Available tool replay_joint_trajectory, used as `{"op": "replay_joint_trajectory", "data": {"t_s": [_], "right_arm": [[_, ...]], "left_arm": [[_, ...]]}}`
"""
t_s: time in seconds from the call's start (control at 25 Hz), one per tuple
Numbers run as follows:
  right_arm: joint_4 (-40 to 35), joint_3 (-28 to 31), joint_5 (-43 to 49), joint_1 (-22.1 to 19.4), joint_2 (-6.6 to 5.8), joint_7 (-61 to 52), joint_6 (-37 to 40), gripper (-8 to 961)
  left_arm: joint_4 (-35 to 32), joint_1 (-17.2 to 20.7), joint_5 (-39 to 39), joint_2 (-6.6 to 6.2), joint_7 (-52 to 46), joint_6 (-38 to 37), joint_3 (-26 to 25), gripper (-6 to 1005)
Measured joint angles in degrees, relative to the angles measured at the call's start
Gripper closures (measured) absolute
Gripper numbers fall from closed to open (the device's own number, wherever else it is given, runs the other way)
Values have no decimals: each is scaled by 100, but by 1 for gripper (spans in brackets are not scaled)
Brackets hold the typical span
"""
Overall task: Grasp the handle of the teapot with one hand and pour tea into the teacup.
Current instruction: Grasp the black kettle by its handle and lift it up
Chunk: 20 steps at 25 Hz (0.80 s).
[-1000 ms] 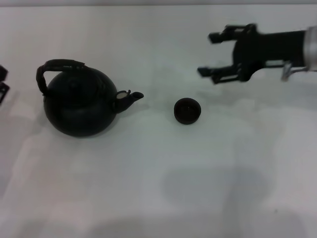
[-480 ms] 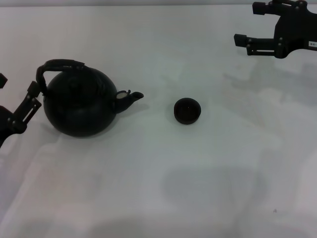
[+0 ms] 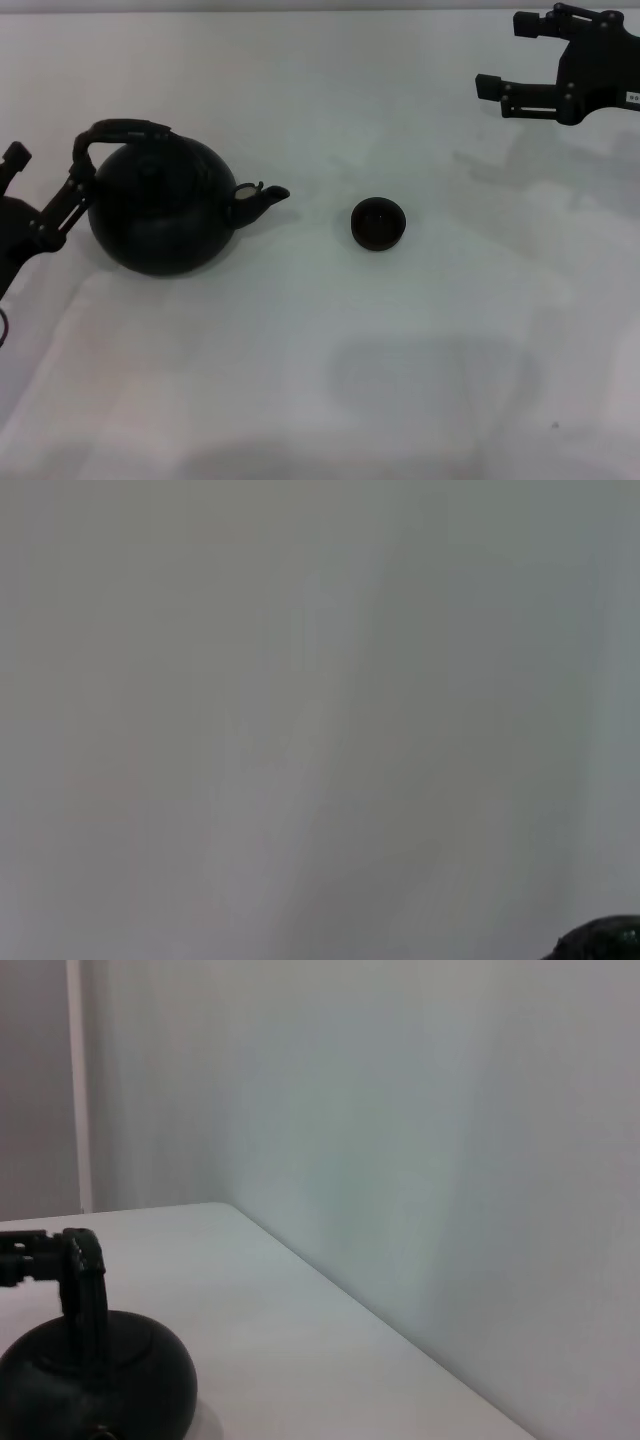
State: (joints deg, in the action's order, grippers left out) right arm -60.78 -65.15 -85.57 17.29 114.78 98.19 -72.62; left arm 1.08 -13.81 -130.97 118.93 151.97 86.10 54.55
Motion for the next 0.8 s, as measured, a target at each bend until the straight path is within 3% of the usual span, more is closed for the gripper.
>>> {"op": "replay_joint_trajectory", "data": {"t_s": [0.8], "right_arm": [[187,21,-4,55,1,112,79,77]], "left_arm": [[-10,-385,130,5,-108,-514,16,160]]}}
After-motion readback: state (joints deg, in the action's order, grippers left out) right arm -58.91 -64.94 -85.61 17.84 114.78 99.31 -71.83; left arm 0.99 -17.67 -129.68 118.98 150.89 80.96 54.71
